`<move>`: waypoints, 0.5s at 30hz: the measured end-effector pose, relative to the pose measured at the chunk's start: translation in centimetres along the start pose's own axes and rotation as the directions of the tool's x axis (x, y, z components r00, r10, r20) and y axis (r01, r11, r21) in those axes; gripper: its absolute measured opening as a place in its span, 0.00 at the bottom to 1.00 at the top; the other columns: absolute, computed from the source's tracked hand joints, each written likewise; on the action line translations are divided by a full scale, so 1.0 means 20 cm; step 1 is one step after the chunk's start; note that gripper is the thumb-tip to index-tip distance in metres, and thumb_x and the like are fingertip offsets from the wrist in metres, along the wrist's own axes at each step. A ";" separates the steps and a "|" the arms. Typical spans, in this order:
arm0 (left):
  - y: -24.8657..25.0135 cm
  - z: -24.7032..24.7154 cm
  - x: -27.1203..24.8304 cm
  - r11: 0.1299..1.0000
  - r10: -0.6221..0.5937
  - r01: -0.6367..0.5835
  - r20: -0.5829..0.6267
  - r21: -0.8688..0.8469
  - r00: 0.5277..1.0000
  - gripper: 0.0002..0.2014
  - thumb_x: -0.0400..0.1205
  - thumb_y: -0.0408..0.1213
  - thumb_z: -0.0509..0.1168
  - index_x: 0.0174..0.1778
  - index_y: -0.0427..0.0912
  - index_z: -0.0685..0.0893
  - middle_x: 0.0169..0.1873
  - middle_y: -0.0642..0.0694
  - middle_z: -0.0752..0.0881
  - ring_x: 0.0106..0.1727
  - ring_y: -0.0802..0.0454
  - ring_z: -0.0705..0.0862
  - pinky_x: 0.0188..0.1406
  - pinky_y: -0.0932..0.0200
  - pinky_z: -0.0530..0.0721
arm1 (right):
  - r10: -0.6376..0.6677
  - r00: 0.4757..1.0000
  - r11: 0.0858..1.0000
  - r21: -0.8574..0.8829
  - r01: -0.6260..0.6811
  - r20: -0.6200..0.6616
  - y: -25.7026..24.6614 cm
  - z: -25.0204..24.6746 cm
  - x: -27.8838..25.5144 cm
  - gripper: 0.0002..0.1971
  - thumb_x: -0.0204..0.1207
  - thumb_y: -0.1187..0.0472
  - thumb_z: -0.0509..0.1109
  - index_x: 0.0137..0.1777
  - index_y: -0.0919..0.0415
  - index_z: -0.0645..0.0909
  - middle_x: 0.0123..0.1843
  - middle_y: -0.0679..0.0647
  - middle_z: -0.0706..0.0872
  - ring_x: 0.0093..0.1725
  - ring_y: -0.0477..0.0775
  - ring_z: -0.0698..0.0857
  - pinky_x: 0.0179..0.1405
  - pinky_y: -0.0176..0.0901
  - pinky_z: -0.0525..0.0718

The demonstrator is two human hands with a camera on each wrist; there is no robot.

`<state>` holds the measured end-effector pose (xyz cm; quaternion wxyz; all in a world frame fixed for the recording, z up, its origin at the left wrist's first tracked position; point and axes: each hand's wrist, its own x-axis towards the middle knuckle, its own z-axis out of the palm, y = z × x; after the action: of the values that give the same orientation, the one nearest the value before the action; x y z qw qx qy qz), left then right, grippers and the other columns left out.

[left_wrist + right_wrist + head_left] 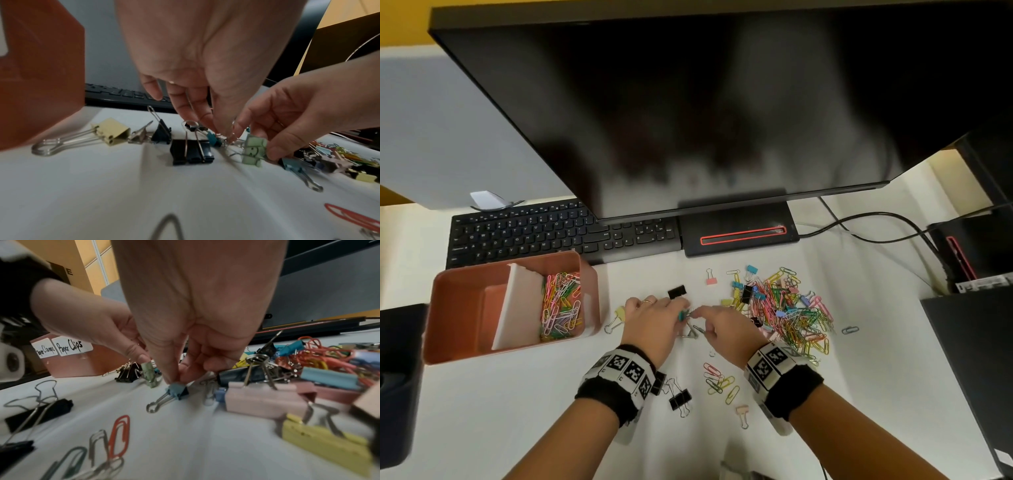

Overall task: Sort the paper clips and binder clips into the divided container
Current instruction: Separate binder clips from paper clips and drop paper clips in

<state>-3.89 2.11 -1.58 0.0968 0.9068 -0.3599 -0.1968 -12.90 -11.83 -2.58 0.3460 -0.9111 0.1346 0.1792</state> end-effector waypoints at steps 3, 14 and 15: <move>0.00 -0.01 0.01 0.999 -0.039 0.039 0.005 0.001 0.999 0.12 0.82 0.41 0.54 0.60 0.59 0.74 0.51 0.56 0.84 0.54 0.49 0.78 0.54 0.51 0.56 | 0.016 0.998 1.000 0.019 -0.015 -0.058 0.00 -0.01 -0.02 0.23 0.79 0.68 0.60 0.73 0.54 0.71 0.54 0.57 0.85 0.53 0.52 0.83 0.55 0.40 0.79; -0.09 -0.05 -0.16 0.920 0.102 -0.098 -0.011 -0.379 0.995 0.04 0.77 0.34 0.67 0.38 0.46 0.84 0.37 0.51 0.77 0.37 0.56 0.78 0.39 0.69 0.74 | 0.024 0.997 1.000 0.005 -0.024 -0.078 -0.05 -0.05 0.15 0.11 0.80 0.67 0.60 0.53 0.60 0.84 0.59 0.58 0.80 0.51 0.57 0.85 0.58 0.47 0.83; -0.10 -0.04 -0.18 0.918 0.110 -0.101 0.001 -0.383 0.994 0.03 0.78 0.36 0.67 0.39 0.46 0.84 0.37 0.52 0.77 0.38 0.56 0.78 0.40 0.70 0.74 | 0.013 0.999 1.000 -0.022 -0.015 -0.052 -0.05 -0.04 0.17 0.11 0.79 0.68 0.61 0.53 0.60 0.85 0.59 0.58 0.80 0.51 0.57 0.85 0.57 0.49 0.83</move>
<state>-4.78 6.06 -0.35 0.2782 0.8475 -0.3639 -0.2680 -9.36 -12.10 -2.81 0.3308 -0.9183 0.1480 0.1594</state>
